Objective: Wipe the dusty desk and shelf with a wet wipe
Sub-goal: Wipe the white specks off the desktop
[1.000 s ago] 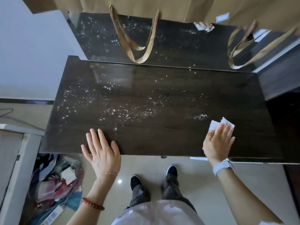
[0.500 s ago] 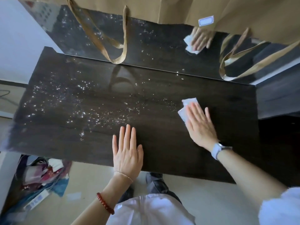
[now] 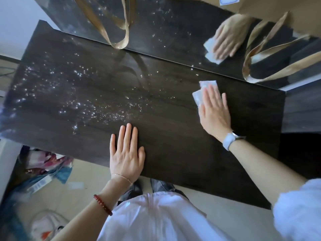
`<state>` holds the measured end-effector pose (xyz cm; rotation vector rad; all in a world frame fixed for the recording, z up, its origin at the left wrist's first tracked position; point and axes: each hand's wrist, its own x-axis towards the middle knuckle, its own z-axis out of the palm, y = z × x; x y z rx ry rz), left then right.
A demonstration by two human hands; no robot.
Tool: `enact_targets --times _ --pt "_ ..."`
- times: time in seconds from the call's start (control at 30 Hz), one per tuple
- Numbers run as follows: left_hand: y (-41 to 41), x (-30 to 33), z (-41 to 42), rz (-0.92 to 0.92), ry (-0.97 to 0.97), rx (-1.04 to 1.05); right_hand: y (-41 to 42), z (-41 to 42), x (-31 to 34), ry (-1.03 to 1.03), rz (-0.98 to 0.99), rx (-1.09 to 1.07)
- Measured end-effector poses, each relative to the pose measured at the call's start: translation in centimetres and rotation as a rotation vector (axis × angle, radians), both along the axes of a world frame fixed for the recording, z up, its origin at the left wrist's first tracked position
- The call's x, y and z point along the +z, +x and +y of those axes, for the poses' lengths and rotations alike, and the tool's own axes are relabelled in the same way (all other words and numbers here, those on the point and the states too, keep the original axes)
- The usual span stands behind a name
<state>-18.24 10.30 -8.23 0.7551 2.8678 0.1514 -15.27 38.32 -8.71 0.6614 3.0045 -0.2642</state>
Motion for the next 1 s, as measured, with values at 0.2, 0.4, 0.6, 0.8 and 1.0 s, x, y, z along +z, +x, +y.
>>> enact_targets --times 0.2,0.4,0.6,0.8,1.0 --pt "0.0 -0.1 -0.1 0.011 0.009 -0.007 -8.8 -6.6 0.3 -0.106 0.119 -0.378" --pt "-0.2 0.0 -0.4 0.019 0.021 -0.023 -10.7 -8.9 0.8 -0.164 0.073 0.115" --pt "-0.3 0.0 -0.3 0.010 0.031 -0.017 -3.8 -1.0 0.5 -0.055 0.061 -0.478" --pt "-0.2 -0.2 -0.4 0.025 0.050 -0.015 -11.4 -7.4 0.1 -0.113 0.144 -0.291" --pt "-0.3 -0.2 -0.6 0.020 0.046 -0.030 -14.0 -8.2 0.8 -0.123 0.080 0.081"
